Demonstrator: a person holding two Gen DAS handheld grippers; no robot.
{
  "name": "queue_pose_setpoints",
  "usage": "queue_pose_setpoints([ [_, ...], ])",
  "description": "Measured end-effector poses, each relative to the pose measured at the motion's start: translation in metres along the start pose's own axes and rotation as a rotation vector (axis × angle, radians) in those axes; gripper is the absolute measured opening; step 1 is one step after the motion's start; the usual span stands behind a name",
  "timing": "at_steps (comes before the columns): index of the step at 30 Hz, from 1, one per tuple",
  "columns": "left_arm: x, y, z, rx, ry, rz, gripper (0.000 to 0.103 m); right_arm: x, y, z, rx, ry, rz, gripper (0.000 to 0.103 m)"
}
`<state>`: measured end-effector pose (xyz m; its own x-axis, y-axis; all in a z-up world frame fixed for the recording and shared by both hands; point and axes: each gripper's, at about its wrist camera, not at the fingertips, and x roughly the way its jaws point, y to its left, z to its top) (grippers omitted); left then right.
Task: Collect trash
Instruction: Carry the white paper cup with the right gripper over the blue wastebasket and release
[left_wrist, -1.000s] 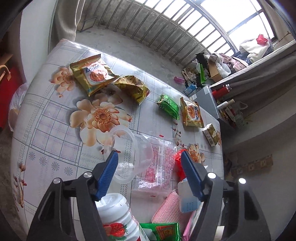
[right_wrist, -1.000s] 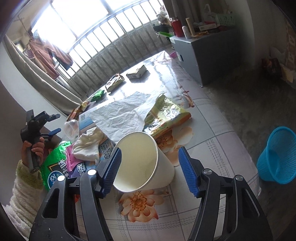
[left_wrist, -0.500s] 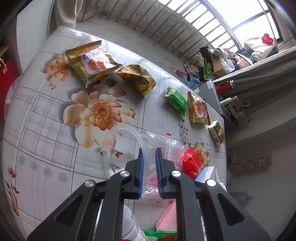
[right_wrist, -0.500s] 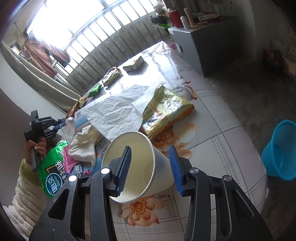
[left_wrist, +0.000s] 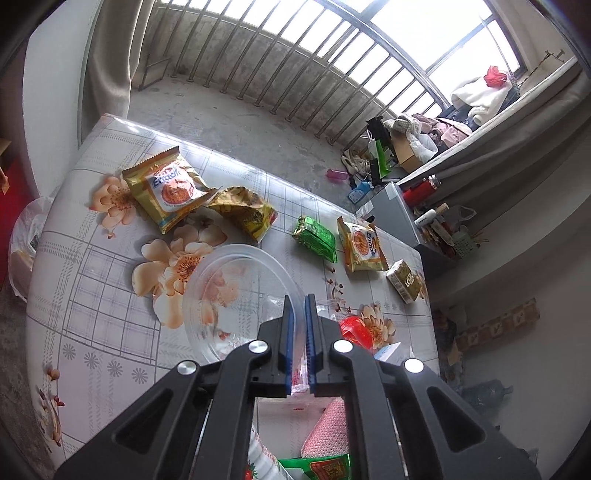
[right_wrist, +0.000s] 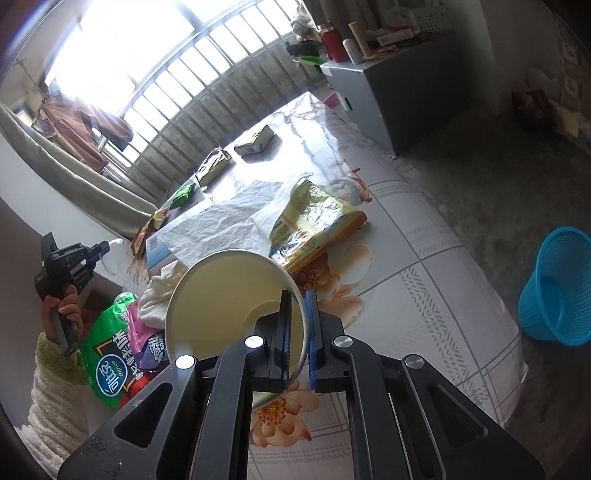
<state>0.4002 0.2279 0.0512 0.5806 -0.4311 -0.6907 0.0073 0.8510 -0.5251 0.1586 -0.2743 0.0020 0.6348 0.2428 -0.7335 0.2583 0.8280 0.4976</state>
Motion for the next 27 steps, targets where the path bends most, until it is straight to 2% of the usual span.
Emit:
queue_pose_setpoints([
  [4,-0.031,-0.011,-0.004,0.024,-0.052,-0.013,0.005,-0.015,0.002,-0.003,-0.012,-0.039,0.007,0.006],
  [8,-0.072,-0.027,-0.018,0.071,-0.109,-0.068,0.005,-0.036,0.001,-0.006,-0.018,-0.084,0.014,0.006],
  [16,-0.142,-0.081,-0.074,0.177,-0.189,-0.165,0.005,-0.093,-0.026,-0.022,0.034,-0.213,-0.003,0.006],
  [22,-0.151,-0.145,-0.132,0.303,-0.185,-0.221,0.005,-0.124,-0.059,-0.037,0.091,-0.273,-0.023,0.006],
  [27,-0.130,-0.206,-0.185,0.418,-0.116,-0.273,0.005,-0.141,-0.090,-0.053,0.152,-0.301,-0.026,0.006],
])
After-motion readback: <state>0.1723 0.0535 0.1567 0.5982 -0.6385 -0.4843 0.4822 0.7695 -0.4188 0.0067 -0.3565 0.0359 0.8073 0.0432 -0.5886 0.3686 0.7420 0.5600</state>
